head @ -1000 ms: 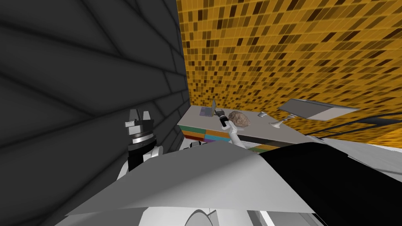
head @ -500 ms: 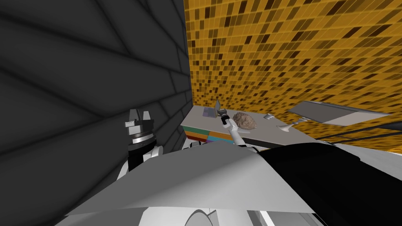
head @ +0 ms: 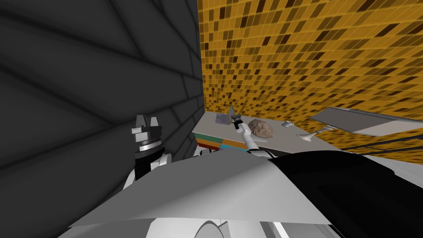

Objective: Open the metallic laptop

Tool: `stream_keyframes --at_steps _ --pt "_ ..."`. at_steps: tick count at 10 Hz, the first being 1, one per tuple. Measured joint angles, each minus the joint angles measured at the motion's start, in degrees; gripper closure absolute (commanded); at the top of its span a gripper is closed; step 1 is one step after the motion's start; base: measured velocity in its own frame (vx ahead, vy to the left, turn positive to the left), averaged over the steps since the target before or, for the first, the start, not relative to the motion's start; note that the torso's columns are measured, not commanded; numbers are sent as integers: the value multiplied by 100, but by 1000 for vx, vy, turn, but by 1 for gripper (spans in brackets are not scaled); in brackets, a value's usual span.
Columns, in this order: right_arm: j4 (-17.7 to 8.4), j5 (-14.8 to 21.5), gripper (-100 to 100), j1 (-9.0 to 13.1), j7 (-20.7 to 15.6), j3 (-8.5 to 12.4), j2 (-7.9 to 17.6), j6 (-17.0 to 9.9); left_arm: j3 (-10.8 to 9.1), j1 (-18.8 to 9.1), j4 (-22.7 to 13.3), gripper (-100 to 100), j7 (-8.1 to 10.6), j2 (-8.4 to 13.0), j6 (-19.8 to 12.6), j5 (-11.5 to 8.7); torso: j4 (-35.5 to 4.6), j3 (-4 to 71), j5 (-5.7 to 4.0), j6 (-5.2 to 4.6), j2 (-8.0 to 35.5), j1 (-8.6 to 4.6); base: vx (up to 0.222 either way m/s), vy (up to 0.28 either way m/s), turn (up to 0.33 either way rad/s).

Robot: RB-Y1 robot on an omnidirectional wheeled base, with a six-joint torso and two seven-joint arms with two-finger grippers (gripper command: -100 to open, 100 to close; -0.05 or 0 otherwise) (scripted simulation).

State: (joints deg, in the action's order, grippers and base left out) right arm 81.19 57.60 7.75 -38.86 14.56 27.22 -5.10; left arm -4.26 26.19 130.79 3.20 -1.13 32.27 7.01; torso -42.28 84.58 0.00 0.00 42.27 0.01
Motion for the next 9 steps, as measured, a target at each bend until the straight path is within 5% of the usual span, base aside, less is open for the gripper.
stream_keyframes --at_steps 7,8,9 --pt "-529 414 -100 663 -259 327 -308 -506 -1 -2 -1 0 0 2 -1 0 2 5 -2 1 -9 -6 -96 -96 210" --pt "-534 418 100 672 -267 329 -310 -528 -1 0 -1 0 0 1 0 0 7 14 3 -5 -25 14 47 32 -296" --pt "-479 395 100 609 -247 296 -305 -481 -1 2 0 0 0 0 0 0 8 21 11 -19 -35 31 133 131 -294"
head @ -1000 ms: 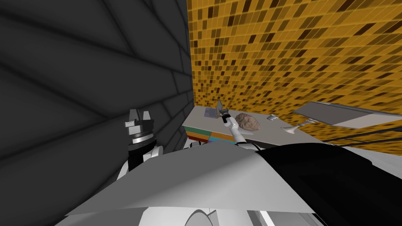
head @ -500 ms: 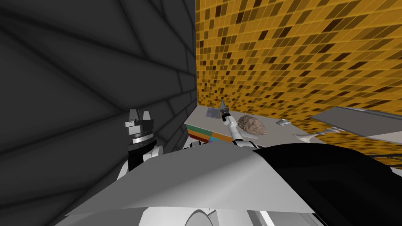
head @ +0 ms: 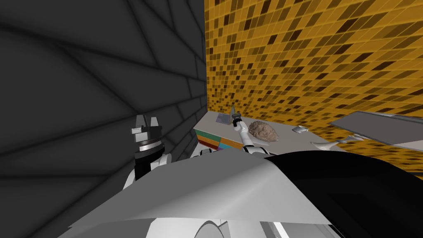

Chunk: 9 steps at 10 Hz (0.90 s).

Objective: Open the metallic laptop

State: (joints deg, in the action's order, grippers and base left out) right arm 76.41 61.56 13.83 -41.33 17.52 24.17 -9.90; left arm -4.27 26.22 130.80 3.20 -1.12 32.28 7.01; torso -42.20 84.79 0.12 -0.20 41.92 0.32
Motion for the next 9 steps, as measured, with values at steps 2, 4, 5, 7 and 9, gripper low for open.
stream_keyframes --at_steps 2,4,5,7,9 --pt "148 -155 100 -222 100 -96 122 167 1 1 1 0 0 -1 0 0 -6 -9 10 28 16 8 144 136 -256" --pt "375 -333 100 -457 176 -241 284 315 1 0 0 0 0 0 0 0 -2 -26 -18 36 42 -30 95 98 -182" --pt "443 -348 100 -535 205 -247 287 409 1 -1 0 0 0 0 0 0 1 -29 -26 27 46 -42 26 44 -36" --pt "382 -222 100 -555 131 -180 307 390 1 -4 -1 0 0 1 -1 0 1 -26 -26 47 41 -49 -66 27 338" --pt "132 -102 100 -469 -53 -251 530 157 1 -4 -1 0 0 1 -1 0 5 -5 -14 41 10 -31 -81 23 319"
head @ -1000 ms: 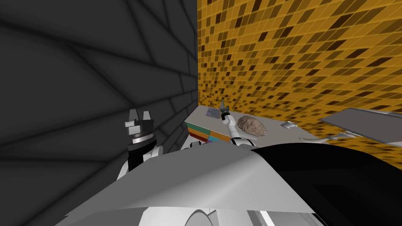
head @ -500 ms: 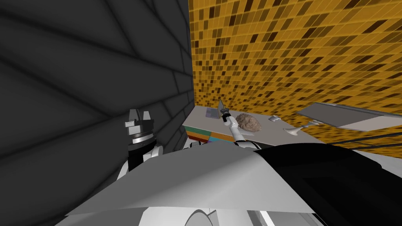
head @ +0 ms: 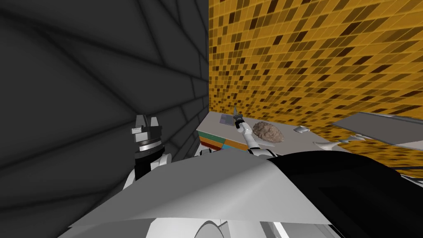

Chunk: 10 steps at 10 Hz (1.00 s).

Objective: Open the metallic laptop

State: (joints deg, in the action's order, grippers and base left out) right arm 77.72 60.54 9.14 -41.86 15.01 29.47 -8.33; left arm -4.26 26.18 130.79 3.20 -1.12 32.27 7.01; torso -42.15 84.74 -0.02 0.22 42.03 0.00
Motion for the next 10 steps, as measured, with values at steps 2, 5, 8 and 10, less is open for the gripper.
stream_keyframes --at_steps 2,5,8,10 --pt "-134 113 100 -11 -154 -65 182 -204 0 1 0 0 0 0 0 0 -5 -1 2 -17 2 -3 -50 23 250" --pt "-416 341 100 39 -365 -107 432 -472 32 -6 -3 0 6 9 3 10 -16 -15 16 3 24 33 -52 20 278" --pt "-585 391 100 42 -518 -149 572 -655 76 -16 -5 0 14 22 7 23 -26 -28 25 11 44 45 -35 -14 198" --pt "-723 526 100 -5 -670 -104 575 -839 76 -16 -5 0 14 21 8 23 -23 -22 20 -19 35 29 -52 -5 222"
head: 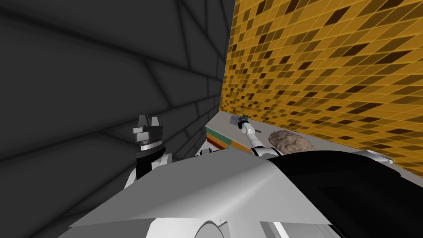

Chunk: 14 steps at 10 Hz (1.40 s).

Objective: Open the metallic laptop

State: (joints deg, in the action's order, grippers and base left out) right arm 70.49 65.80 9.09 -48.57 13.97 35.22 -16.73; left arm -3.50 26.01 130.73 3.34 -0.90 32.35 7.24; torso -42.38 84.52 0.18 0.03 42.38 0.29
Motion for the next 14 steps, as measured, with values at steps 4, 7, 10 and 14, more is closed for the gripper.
stream_keyframes --at_steps 4,7,10,14 --pt "-234 274 100 -109 -249 95 7 -301 0 0 0 0 0 0 0 0 0 -2 -6 -7 3 -18 -60 -3 272" --pt "-394 349 100 -119 -490 116 37 -514 -1 2 0 0 0 0 0 0 -1 2 -1 -17 -4 -17 -31 -4 104" --pt "-579 399 100 -203 -842 218 99 -795 0 0 0 0 0 0 0 0 -2 -5 1 6 9 0 -65 -1 297" --pt "-974 162 -100 39 -1088 238 387 -787 -1 1 0 0 0 0 0 0 9 4 -18 -5 -8 -31 -56 32 76"
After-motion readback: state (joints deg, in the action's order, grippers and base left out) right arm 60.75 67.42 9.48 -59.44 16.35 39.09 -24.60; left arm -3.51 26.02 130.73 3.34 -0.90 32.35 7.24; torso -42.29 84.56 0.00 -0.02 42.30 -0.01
